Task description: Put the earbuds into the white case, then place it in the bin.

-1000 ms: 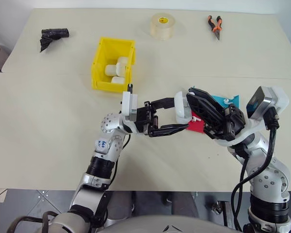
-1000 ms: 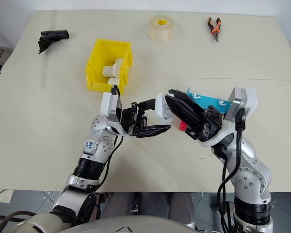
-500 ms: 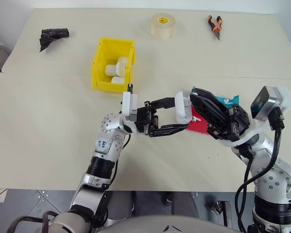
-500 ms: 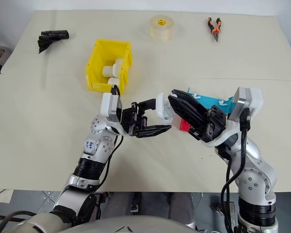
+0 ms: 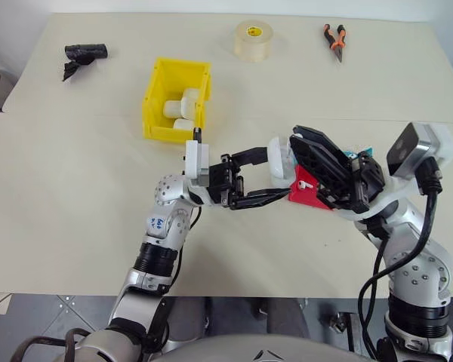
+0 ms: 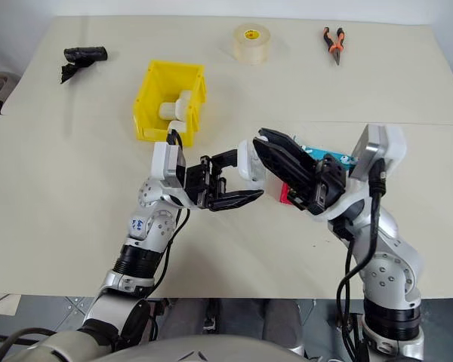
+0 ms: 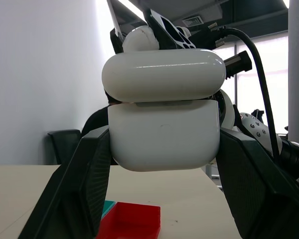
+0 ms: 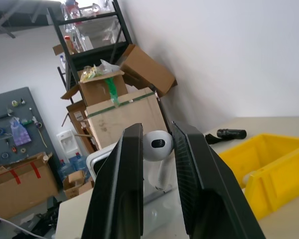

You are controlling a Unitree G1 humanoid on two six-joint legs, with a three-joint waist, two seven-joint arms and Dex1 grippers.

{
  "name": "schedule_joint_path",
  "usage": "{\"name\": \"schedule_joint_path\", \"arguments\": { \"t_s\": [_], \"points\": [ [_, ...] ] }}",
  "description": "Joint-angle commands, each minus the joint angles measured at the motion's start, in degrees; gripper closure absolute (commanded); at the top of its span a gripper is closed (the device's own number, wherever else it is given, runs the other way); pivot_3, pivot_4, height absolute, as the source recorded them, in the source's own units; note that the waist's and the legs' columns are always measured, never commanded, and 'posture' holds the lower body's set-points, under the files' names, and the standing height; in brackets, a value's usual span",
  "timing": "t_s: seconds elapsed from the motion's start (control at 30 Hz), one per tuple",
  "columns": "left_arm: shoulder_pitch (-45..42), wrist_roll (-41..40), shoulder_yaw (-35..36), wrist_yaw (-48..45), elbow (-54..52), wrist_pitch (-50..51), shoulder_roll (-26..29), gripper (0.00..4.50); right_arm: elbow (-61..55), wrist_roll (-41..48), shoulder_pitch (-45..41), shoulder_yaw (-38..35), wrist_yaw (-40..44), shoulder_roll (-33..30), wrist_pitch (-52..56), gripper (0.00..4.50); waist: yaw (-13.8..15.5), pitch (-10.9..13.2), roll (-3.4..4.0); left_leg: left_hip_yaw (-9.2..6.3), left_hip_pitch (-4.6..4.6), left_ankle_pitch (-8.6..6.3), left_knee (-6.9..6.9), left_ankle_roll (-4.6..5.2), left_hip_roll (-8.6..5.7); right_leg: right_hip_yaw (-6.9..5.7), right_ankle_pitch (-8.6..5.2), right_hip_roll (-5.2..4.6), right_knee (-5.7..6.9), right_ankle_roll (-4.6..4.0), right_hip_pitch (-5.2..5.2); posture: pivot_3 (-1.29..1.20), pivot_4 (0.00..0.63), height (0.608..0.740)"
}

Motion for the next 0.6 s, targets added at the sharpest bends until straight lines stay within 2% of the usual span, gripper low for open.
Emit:
{"name": "schedule_joint_path", "arguments": {
  "t_s": [0.03,0.6],
  "points": [
    [-0.6,-1.2,0.1,-0.3,-1.8,-0.2,-0.6,1.73,0.4,-1.1,0.0,0.5,1.3,0.5,-1.3,3.98,0.0,0.0,0.00,0.00,0.00,0.00,0.00,0.00,0.00,0.00,0.00,0.00,0.00,0.00,0.00,0.00,0.150,0.740],
    [-2.0,-1.2,0.8,0.2,-0.5,-1.1,-1.5,1.73,6.8,-7.8,1.2,2.9,7.3,0.8,-4.9,3.98,0.0,0.0,0.00,0.02,0.00,0.00,-0.01,0.00,0.00,0.00,0.00,0.00,0.00,0.00,0.00,0.00,0.150,0.740]
  ]
}}
